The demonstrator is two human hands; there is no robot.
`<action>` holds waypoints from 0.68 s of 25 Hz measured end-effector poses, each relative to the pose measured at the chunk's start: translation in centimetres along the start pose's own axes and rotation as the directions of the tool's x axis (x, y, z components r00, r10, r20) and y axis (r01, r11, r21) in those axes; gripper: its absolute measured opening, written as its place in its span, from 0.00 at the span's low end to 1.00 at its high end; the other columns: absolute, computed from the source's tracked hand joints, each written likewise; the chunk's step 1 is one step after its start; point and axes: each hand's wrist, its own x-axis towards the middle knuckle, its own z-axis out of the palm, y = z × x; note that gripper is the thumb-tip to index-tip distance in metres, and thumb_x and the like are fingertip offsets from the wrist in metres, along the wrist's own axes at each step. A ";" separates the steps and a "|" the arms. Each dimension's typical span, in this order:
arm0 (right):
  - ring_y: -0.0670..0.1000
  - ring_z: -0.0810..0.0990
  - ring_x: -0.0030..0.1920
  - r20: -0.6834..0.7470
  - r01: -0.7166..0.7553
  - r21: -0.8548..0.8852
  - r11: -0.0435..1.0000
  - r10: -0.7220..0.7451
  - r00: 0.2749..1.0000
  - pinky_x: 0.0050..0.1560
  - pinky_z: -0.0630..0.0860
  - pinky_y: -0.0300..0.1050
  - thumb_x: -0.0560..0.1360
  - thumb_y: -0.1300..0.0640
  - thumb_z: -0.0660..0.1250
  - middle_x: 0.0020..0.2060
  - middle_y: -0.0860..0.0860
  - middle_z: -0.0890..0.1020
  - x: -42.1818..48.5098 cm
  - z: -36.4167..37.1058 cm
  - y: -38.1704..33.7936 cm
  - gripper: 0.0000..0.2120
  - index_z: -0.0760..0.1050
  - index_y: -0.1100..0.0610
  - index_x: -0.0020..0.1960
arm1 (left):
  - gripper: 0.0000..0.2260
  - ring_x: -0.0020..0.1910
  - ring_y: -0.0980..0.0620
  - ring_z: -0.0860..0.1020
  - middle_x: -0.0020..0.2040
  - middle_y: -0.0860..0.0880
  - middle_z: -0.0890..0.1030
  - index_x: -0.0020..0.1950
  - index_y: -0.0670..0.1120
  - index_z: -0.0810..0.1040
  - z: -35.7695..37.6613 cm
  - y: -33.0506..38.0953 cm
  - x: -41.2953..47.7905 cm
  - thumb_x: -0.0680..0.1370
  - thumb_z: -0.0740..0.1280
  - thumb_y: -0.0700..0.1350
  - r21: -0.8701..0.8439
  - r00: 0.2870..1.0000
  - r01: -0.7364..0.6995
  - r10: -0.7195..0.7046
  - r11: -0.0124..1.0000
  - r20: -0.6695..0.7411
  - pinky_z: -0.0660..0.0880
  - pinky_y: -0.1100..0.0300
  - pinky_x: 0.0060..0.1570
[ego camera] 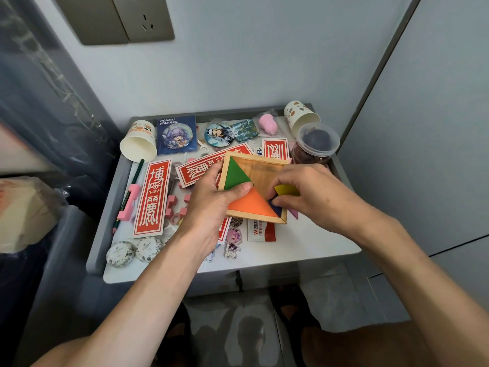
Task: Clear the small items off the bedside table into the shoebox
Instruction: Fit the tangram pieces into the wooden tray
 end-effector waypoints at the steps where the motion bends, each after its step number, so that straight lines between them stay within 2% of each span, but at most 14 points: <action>1: 0.44 0.76 0.53 0.004 0.002 -0.025 1.000 -0.002 1.000 0.54 0.73 0.40 0.74 0.58 0.72 0.49 0.43 0.80 0.0 0.0 -0.1 0.05 0.83 0.51 0.49 | 0.19 0.50 0.53 0.84 0.51 0.52 0.86 0.62 0.50 0.78 0.0 0.0 0.0 0.73 0.73 0.36 0.002 1.000 0.003 -0.003 1.000 0.000 0.80 0.56 0.49; 4: 0.45 0.74 0.55 0.012 -0.028 -0.060 0.998 0.029 1.000 0.55 0.73 0.42 0.74 0.57 0.72 0.53 0.45 0.76 0.0 0.3 0.0 0.07 0.82 0.49 0.51 | 0.20 0.50 0.53 0.84 0.51 0.52 0.86 0.63 0.50 0.77 0.1 -0.1 0.1 0.73 0.73 0.36 0.008 1.000 0.008 -0.008 1.000 0.003 0.80 0.55 0.49; 6: 0.42 0.73 0.52 -0.047 -0.043 0.023 0.999 0.044 0.998 0.51 0.73 0.38 0.76 0.57 0.69 0.52 0.44 0.76 0.0 0.1 0.3 0.07 0.81 0.49 0.52 | 0.22 0.50 0.54 0.84 0.51 0.52 0.86 0.66 0.49 0.76 0.0 -0.1 0.2 0.73 0.73 0.35 0.010 1.000 -0.006 0.006 1.000 0.006 0.80 0.59 0.47; 8: 0.41 0.74 0.51 -0.112 -0.073 0.156 0.985 0.091 0.990 0.47 0.72 0.35 0.80 0.58 0.62 0.54 0.42 0.75 0.0 -0.3 0.8 0.10 0.78 0.48 0.58 | 0.23 0.49 0.56 0.84 0.51 0.53 0.86 0.66 0.49 0.75 0.0 0.0 0.3 0.73 0.73 0.35 0.023 1.000 -0.028 0.028 0.999 0.009 0.79 0.65 0.42; 10: 0.44 0.77 0.52 -0.105 -0.092 0.248 0.964 0.121 0.987 0.46 0.76 0.37 0.82 0.59 0.59 0.57 0.43 0.75 0.0 -0.4 1.0 0.14 0.74 0.47 0.63 | 0.23 0.49 0.56 0.84 0.51 0.53 0.86 0.66 0.49 0.75 0.2 0.0 0.3 0.73 0.73 0.35 0.029 0.999 -0.033 0.033 0.999 0.020 0.78 0.67 0.40; 11: 0.46 0.78 0.51 -0.104 -0.099 0.255 0.962 0.129 0.986 0.46 0.79 0.40 0.81 0.59 0.60 0.57 0.43 0.76 0.1 -0.1 0.9 0.14 0.73 0.46 0.64 | 0.24 0.49 0.56 0.84 0.51 0.53 0.86 0.67 0.49 0.75 0.3 0.0 0.2 0.73 0.73 0.35 0.029 0.999 -0.029 0.028 0.999 0.027 0.78 0.67 0.40; 13: 0.47 0.78 0.50 -0.144 -0.115 0.202 0.973 0.145 0.979 0.44 0.78 0.38 0.78 0.58 0.66 0.53 0.43 0.78 0.4 0.6 0.5 0.14 0.73 0.43 0.59 | 0.24 0.49 0.55 0.84 0.52 0.52 0.86 0.67 0.49 0.75 0.5 -0.1 0.2 0.74 0.73 0.34 0.023 0.999 -0.030 0.029 0.999 0.038 0.79 0.66 0.41; 17: 0.38 0.76 0.49 -0.167 -0.108 0.168 0.980 0.136 0.977 0.40 0.72 0.29 0.74 0.56 0.72 0.43 0.38 0.78 1.0 1.3 0.1 0.11 0.74 0.43 0.49 | 0.23 0.51 0.54 0.84 0.53 0.51 0.86 0.67 0.49 0.75 0.4 0.0 0.3 0.74 0.72 0.35 0.019 0.998 -0.029 0.028 0.999 0.051 0.79 0.63 0.44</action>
